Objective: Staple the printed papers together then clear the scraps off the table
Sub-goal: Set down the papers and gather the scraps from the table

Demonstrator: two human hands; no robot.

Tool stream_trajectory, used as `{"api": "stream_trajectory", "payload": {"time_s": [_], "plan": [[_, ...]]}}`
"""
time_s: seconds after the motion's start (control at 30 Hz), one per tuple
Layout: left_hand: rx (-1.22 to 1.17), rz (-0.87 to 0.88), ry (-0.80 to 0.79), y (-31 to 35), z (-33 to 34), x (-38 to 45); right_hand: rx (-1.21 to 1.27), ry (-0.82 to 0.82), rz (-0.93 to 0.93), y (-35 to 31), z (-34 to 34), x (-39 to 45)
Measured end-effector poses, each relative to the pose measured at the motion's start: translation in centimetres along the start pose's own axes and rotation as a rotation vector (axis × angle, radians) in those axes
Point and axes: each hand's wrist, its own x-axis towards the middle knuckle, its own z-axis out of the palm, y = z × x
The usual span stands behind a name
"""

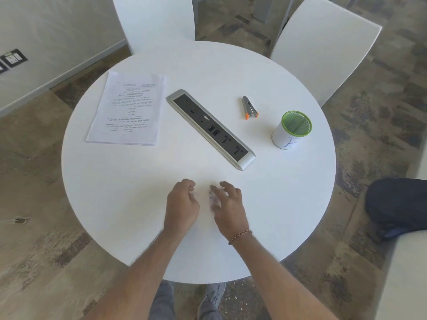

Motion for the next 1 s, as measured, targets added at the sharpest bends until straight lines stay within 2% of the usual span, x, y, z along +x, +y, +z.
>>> {"api": "stream_trajectory", "payload": {"time_s": [0.07,0.13,0.27,0.5,0.73,0.93,1.0], "plan": [[0.006,0.021,0.023,-0.2,-0.2,0.1,-0.084,-0.083,-0.130,0.7,0.0,0.1],[0.011,0.038,0.041,-0.3,-0.4,0.2,-0.121,-0.088,-0.203,1.2,-0.2,0.2],[0.015,0.061,0.064,-0.1,-0.1,0.2,-0.143,-0.012,-0.224,2.2,-0.5,0.8],[0.037,0.076,0.063,0.0,0.2,0.2,-0.252,-0.019,-0.296,2.5,-0.5,2.1],[0.036,0.041,0.046,-0.4,0.2,0.4,-0.439,-0.123,-0.294,1.3,-0.4,2.5],[0.038,0.015,0.023,-0.4,0.4,0.3,-0.433,-0.205,-0.259,0.8,-1.1,3.8],[0.044,0.023,0.027,-0.3,0.7,0.3,-0.464,-0.288,-0.225,0.6,-1.6,4.4]]}}
